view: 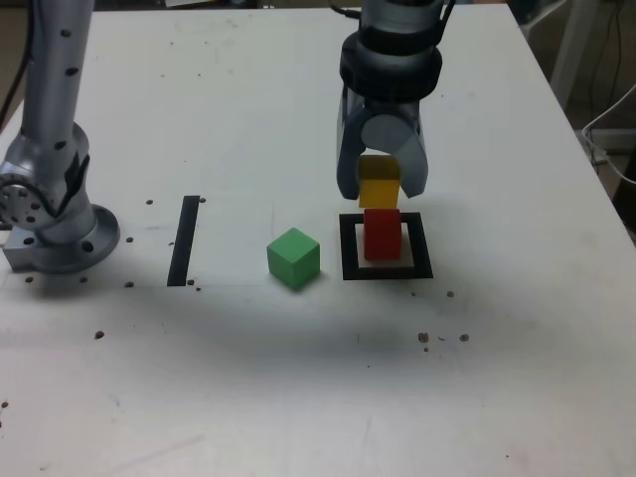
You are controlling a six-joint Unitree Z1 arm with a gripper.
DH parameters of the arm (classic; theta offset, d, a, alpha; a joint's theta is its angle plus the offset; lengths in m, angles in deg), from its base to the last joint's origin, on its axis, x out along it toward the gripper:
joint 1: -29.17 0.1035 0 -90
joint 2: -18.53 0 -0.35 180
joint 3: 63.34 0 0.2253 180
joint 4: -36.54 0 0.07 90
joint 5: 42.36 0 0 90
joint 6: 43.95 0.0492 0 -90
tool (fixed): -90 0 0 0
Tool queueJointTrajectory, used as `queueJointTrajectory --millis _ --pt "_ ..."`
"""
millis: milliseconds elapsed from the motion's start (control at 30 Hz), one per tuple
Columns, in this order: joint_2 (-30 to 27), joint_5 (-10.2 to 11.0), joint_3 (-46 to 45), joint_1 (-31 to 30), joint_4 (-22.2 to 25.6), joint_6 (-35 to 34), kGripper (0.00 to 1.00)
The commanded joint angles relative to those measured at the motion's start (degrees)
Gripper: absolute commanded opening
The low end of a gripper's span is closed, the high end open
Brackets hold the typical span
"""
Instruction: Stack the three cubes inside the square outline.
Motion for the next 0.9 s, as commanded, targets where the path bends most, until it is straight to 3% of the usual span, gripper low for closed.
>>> queueJointTrajectory --millis 0,467,867 --pt "0.43 -0.5 -0.2 0.06 -0.22 0.09 0.27" --pt "1.07 -2.79 -0.77 -0.45 -1.56 0.79 0.27" --pt "1.36 -2.84 -2.07 -0.59 -2.91 0.97 0.31"
